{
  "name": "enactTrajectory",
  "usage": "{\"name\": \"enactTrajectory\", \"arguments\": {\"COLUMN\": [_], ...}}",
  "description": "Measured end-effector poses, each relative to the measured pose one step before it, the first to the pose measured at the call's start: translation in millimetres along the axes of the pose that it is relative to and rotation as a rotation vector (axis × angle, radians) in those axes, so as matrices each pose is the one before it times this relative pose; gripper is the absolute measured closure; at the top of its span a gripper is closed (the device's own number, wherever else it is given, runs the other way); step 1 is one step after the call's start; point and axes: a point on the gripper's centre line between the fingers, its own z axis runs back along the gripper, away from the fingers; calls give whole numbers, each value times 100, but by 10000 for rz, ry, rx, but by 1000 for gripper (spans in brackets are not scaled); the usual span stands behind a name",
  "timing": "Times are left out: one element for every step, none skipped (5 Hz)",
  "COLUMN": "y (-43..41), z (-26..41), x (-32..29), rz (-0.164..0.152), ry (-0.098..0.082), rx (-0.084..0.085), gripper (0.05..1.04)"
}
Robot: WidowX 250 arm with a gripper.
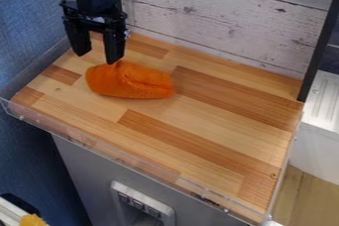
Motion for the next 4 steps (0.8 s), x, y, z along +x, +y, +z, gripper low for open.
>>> {"name": "enactTrajectory", "arguments": {"y": [6, -8, -454, -12], "z": [-190, -382, -6, -231], "x": [76, 754, 1070, 1266], "rz": [389, 528, 483, 638], "ry": [9, -163, -337, -298], "rx": [-19, 44, 38, 71], "gripper": [87, 84, 84, 85]}}
